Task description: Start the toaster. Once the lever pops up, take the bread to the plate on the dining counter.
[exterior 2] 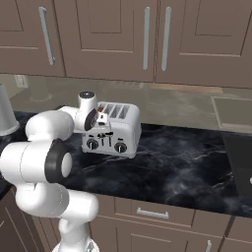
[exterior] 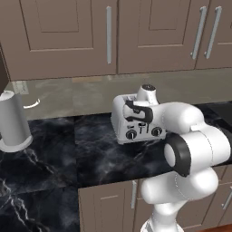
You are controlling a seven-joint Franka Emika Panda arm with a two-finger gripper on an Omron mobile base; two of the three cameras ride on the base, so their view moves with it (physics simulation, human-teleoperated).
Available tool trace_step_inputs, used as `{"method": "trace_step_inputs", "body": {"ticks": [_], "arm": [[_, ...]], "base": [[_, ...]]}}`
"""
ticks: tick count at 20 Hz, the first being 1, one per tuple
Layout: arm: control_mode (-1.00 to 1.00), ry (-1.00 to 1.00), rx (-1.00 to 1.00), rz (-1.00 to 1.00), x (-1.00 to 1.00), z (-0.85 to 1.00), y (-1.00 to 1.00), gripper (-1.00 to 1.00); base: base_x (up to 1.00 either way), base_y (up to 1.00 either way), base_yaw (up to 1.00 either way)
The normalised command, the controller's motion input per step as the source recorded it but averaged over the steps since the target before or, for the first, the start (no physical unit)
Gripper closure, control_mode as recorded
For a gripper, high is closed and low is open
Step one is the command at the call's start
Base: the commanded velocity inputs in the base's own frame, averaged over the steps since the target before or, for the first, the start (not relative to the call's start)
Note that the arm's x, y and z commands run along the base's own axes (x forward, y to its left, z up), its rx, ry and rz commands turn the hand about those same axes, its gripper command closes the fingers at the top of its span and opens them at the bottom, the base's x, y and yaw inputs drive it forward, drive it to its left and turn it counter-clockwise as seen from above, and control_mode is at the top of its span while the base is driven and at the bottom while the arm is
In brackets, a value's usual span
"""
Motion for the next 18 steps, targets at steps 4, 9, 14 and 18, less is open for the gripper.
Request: {"method": "trace_step_inputs", "body": {"ticks": [4, 9, 14, 18], "arm": [[-1.0, -0.03, 0.0, 0.0, 0.0, -0.04, 0.0, -1.0], [-1.0, 0.0, 0.0, 0.0, 0.0, -0.07, 0.0, -1.0], [-1.0, 0.0, 0.0, 0.0, 0.0, -0.06, 0.0, -1.0], [-1.0, 0.0, 0.0, 0.0, 0.0, -0.08, 0.0, -1.0]], "base": [[0.0, 0.0, 0.0], [0.0, 0.0, 0.0], [0.0, 0.0, 0.0], [0.0, 0.0, 0.0]]}}
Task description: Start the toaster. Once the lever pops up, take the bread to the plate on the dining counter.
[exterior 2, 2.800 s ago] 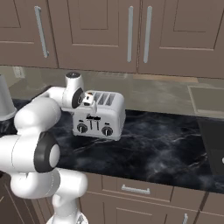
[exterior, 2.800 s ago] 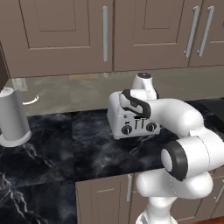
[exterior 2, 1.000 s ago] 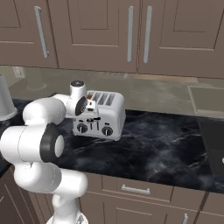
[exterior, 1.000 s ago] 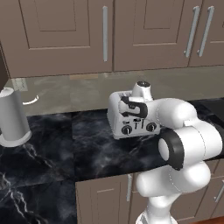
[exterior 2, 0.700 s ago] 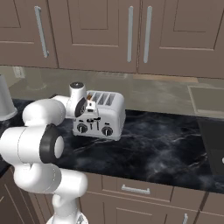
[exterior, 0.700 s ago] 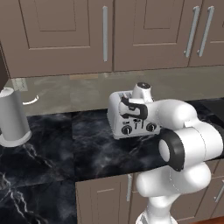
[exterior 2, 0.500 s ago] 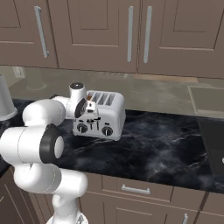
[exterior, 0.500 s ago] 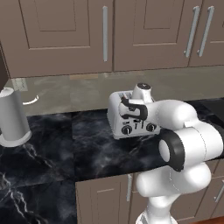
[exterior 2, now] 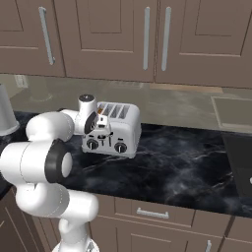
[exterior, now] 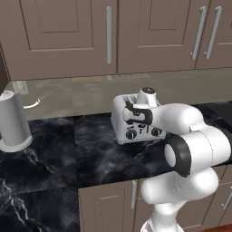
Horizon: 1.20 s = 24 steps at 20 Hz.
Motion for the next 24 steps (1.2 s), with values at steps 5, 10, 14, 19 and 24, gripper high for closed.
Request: {"method": "trace_step_inputs", "body": {"ticks": [5, 10, 14, 19, 24], "arm": [[-1.0, 0.0, 0.0, 0.0, 0.0, -0.12, 0.01, -1.0], [-1.0, 0.0, 0.0, 0.0, 0.0, -0.16, 0.05, -1.0], [-1.0, 0.0, 0.0, 0.0, 0.0, -0.16, 0.05, -1.0], [-1.0, 0.0, 0.0, 0.0, 0.0, -0.19, 0.05, -1.0], [-1.0, 0.0, 0.0, 0.0, -0.02, -0.25, 0.01, -1.0]], "base": [[0.0, 0.0, 0.0], [0.0, 0.0, 0.0], [0.0, 0.0, 0.0], [0.0, 0.0, 0.0], [0.0, 0.0, 0.0]]}}
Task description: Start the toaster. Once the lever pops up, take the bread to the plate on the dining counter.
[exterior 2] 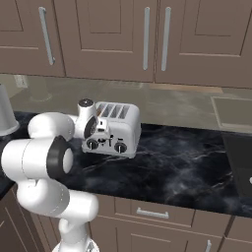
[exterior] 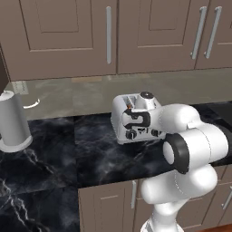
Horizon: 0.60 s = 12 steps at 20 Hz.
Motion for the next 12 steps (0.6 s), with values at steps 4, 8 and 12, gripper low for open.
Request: {"method": "trace_step_inputs", "body": {"ticks": [4, 8, 12], "arm": [[-1.0, 0.0, 0.0, 0.0, 0.0, -0.33, 0.0, -1.0], [-1.0, 0.0, 0.0, 0.0, 0.0, -0.32, 0.01, -1.0], [-1.0, 0.0, 0.0, 0.0, 0.0, -0.25, 0.0, -1.0]], "base": [[0.0, 0.0, 0.0], [0.0, 0.0, 0.0], [0.0, 0.0, 0.0]]}}
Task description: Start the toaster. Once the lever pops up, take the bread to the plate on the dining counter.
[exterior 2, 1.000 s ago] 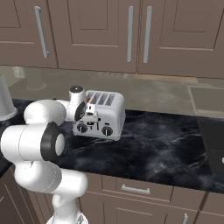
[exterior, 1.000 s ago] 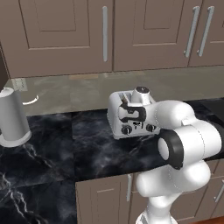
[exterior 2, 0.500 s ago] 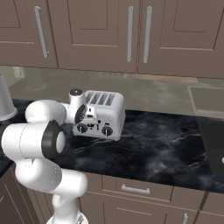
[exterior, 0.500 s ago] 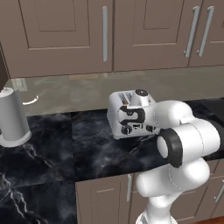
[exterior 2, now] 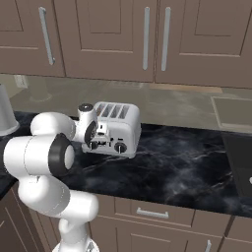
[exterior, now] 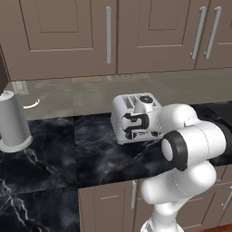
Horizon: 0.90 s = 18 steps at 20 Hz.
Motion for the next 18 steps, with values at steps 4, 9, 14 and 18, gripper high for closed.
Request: {"method": "trace_step_inputs", "body": {"ticks": [4, 9, 14, 18], "arm": [[-1.0, 0.0, 0.0, 0.0, 0.0, -0.08, 0.0, -1.0], [-1.0, 0.0, 0.0, 0.0, 0.0, 0.0, 0.0, -1.0], [-1.0, 0.0, 0.0, 0.0, 0.0, 0.0, 0.0, -1.0], [-1.0, 0.0, 0.0, 0.0, -0.05, 0.09, 0.0, -1.0]], "base": [[0.0, 0.0, 0.0], [0.0, 0.0, 0.0], [0.0, 0.0, 0.0], [0.0, 0.0, 0.0]]}}
